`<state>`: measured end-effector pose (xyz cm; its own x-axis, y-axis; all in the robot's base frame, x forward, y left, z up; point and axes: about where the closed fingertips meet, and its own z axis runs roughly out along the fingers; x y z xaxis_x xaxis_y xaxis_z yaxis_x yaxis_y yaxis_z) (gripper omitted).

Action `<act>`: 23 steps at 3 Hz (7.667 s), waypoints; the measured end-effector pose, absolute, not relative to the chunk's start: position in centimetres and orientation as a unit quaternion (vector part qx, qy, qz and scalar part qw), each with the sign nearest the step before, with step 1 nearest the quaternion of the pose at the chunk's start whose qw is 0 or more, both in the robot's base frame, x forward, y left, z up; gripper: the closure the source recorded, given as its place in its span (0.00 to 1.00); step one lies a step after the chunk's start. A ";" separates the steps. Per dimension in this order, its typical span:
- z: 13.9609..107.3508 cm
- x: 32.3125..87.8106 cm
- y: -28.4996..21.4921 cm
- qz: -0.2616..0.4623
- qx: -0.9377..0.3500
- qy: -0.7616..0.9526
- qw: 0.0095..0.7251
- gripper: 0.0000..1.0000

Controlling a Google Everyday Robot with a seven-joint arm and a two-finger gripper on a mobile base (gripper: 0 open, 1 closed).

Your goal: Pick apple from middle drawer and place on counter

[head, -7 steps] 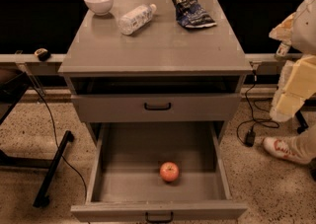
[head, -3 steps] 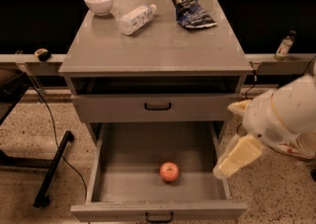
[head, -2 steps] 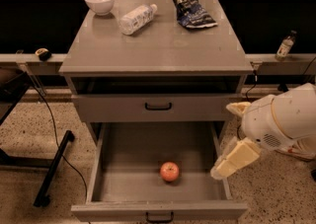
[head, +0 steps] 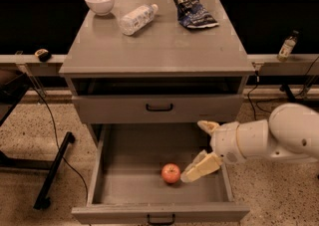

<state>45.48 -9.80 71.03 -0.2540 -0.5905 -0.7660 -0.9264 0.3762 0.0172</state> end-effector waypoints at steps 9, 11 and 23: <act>42.3 54.8 -6.9 0.209 -0.533 0.703 0.422 0.00; 39.5 54.1 -6.0 0.220 -0.542 0.703 0.404 0.00; 67.6 49.7 -7.5 0.214 -0.636 0.599 0.438 1.00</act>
Offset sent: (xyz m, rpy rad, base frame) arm 0.0194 0.0076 -0.0270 0.0907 -0.0721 0.0035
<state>49.66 -7.47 67.55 0.1914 -0.5745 -0.7958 -0.9484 0.1006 -0.3007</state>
